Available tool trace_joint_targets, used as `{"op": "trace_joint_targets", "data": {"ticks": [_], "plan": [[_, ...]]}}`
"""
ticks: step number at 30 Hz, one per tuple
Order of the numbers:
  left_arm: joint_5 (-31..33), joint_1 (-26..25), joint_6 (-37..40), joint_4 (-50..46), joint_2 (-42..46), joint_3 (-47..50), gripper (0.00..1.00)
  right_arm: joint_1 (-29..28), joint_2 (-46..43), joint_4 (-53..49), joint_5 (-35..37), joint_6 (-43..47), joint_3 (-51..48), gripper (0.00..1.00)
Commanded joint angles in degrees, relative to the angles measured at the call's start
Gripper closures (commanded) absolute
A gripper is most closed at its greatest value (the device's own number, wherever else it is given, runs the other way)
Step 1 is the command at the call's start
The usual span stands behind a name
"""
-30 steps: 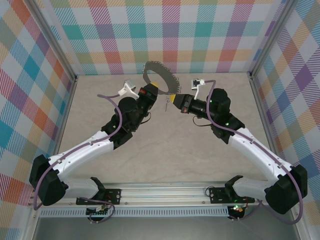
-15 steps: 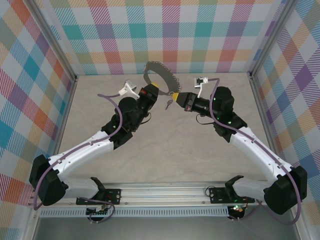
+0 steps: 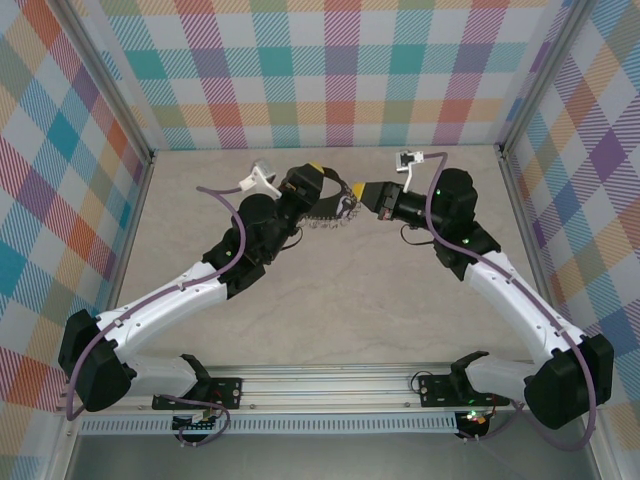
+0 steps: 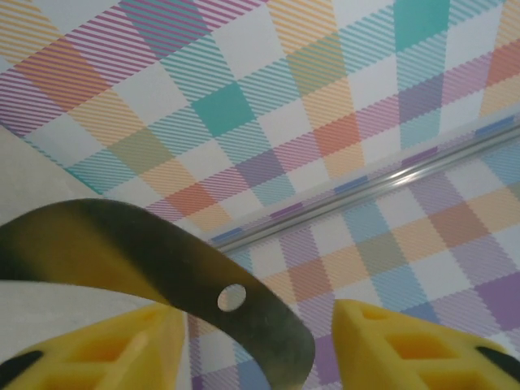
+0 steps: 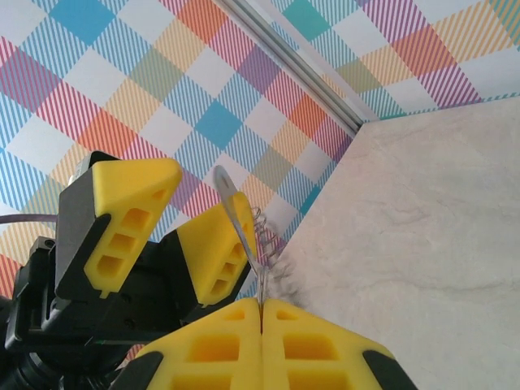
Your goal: Put the keys on the keyring
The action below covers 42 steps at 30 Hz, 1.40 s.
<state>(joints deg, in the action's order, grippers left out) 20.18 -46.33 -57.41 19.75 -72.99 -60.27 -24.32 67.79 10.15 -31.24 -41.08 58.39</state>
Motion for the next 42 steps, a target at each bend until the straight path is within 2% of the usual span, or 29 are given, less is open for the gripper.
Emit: {"op": "trace_joint_targets", "data": {"ticks": [1, 7, 13, 15, 20, 24, 29, 33, 42], "plan": [[0.5, -0.4, 0.6, -1.2, 2.0, -2.3, 0.42, 1.0, 0.9, -2.1, -3.3, 5.0, 3.7, 1.00], [1.2, -0.4, 3.4, -6.4, 6.2, 0.0, 0.33, 2.0, 3.0, -7.6, -7.6, 10.0, 6.9, 1.00], [0.5, 1.8, 15.5, -12.0, 10.2, -0.6, 0.28, 2.1, 5.4, -15.6, -11.2, 17.1, 11.8, 1.00], [-1.7, 3.7, 19.7, -12.6, 10.9, -1.3, 0.26, 2.1, 6.2, -18.0, -12.0, 19.3, 13.4, 1.00], [-15.3, 9.6, 31.4, -18.2, 8.5, -8.5, 0.25, 2.1, 7.8, -23.4, -15.1, 24.5, 16.9, 1.00], [-26.6, 11.2, 40.2, -23.8, 3.3, -14.9, 0.26, 2.1, 8.3, -24.8, -16.5, 26.2, 18.0, 1.00], [-43.4, 13.5, 47.2, -26.5, -2.2, -18.9, 0.34, 2.1, 8.3, -25.9, -17.1, 27.8, 18.5, 1.00], [-53.3, 16.2, 50.1, -28.0, -4.7, -20.5, 0.45, 2.2, 8.0, -26.7, -17.6, 29.1, 18.8, 1.00], [-69.1, 18.8, 53.4, -32.0, -9.6, -25.6, 0.60, 2.5, 7.2, -27.6, -19.1, 30.6, 19.0, 1.00]]}}
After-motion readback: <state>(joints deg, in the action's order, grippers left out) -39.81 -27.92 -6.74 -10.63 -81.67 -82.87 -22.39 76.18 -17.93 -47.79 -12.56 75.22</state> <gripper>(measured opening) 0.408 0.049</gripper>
